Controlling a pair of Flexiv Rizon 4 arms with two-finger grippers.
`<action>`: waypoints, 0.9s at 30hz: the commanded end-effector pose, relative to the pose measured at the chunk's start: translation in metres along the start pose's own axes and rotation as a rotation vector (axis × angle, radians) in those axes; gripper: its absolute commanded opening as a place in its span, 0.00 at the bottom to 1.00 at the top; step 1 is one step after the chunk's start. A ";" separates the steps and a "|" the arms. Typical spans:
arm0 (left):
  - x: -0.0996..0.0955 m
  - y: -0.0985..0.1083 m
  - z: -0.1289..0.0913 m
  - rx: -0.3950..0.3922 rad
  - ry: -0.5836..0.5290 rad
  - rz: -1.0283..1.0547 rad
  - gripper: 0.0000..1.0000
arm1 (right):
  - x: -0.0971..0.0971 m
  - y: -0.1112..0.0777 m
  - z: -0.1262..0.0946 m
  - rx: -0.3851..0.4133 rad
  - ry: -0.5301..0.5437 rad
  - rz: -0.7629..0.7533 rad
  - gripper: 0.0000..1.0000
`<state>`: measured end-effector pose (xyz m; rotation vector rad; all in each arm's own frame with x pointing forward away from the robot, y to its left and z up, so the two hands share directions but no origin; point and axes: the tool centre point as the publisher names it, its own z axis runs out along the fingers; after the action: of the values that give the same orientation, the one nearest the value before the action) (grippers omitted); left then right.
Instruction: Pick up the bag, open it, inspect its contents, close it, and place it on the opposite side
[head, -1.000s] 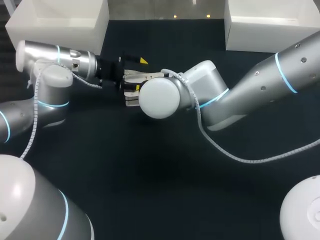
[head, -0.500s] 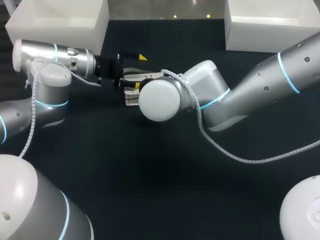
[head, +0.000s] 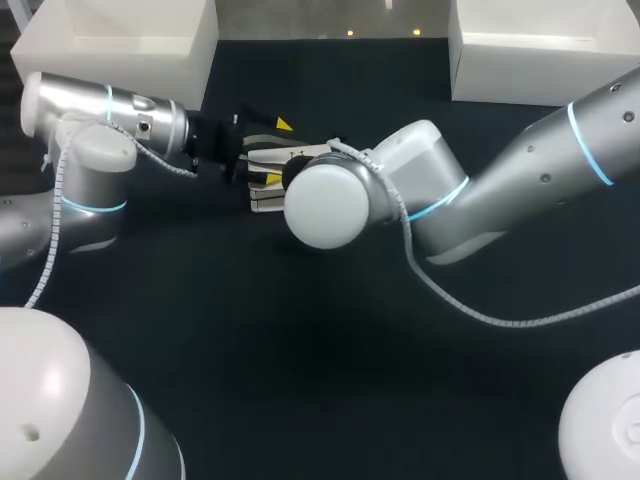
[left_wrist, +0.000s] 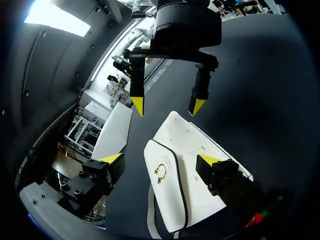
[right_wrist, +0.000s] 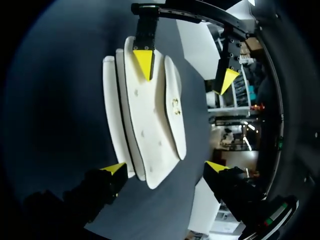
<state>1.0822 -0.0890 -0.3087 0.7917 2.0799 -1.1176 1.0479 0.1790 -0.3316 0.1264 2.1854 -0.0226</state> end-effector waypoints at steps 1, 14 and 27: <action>0.003 -0.019 -0.019 -0.048 -0.004 -0.025 1.00 | -0.009 -0.003 -0.008 -0.021 0.014 -0.018 1.00; 0.006 -0.023 -0.049 -0.166 0.120 -0.202 1.00 | -0.041 -0.015 -0.028 -0.058 0.134 -0.114 1.00; 0.007 -0.004 -0.068 -0.221 0.322 -0.397 1.00 | -0.070 -0.020 -0.034 -0.063 0.275 -0.205 1.00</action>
<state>1.0528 -0.0298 -0.2870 0.4420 2.5625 -0.9984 1.0558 0.1553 -0.2625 -0.1327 2.3992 -0.0469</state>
